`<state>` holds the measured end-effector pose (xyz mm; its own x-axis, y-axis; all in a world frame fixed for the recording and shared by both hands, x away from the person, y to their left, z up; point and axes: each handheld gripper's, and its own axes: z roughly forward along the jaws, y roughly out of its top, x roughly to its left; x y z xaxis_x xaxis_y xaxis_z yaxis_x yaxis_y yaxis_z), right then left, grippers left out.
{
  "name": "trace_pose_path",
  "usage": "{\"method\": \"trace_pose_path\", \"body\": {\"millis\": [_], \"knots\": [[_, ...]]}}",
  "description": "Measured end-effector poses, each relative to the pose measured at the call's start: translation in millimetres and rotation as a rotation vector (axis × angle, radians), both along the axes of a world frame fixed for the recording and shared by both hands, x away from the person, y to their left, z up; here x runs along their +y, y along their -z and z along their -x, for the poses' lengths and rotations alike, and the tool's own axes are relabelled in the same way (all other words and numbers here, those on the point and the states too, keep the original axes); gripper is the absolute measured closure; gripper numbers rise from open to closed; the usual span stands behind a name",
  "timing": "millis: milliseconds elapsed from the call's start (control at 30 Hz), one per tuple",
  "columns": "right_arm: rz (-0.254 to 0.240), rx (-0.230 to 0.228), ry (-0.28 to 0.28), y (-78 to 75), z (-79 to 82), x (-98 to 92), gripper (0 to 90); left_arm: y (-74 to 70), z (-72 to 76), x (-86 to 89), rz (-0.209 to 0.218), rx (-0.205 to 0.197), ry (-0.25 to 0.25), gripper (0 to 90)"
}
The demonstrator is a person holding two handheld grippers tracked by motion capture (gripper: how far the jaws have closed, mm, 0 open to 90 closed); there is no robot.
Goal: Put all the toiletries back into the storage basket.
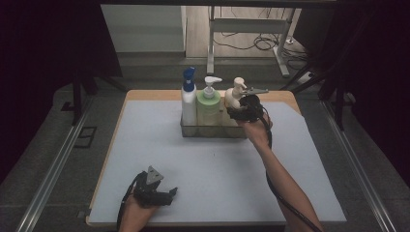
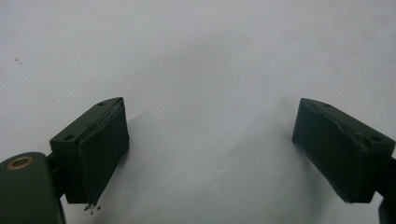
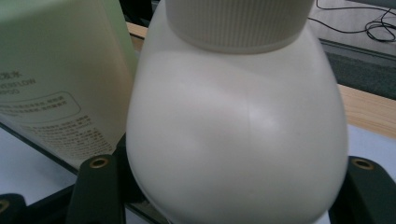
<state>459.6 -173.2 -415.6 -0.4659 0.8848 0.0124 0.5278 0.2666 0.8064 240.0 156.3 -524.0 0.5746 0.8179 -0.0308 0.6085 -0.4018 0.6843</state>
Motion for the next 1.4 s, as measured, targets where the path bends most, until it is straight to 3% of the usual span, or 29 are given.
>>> {"method": "trace_pose_path", "body": {"millis": [300,733,1033,1233,1400], "knots": [[-0.007,-0.01,-0.005,2.9,-0.2,0.2,35.1,0.0,0.0,0.0,0.0,0.0,0.0,10.6],[-0.004,0.002,-0.068,7.7,5.8,-12.3,30.8,0.0,0.0,0.0,0.0,0.0,0.0,10.6],[-0.046,0.033,-0.108,7.5,18.9,-30.2,36.7,0.1,0.0,-0.2,0.001,-0.001,-0.001,10.6],[-0.041,0.053,-0.123,9.3,27.9,-40.7,40.2,0.1,0.0,-0.2,0.001,0.0,-0.001,10.6],[-0.043,0.062,-0.117,10.2,32.4,-51.4,48.2,0.0,0.1,-0.2,0.001,0.0,-0.001,10.6]]}}
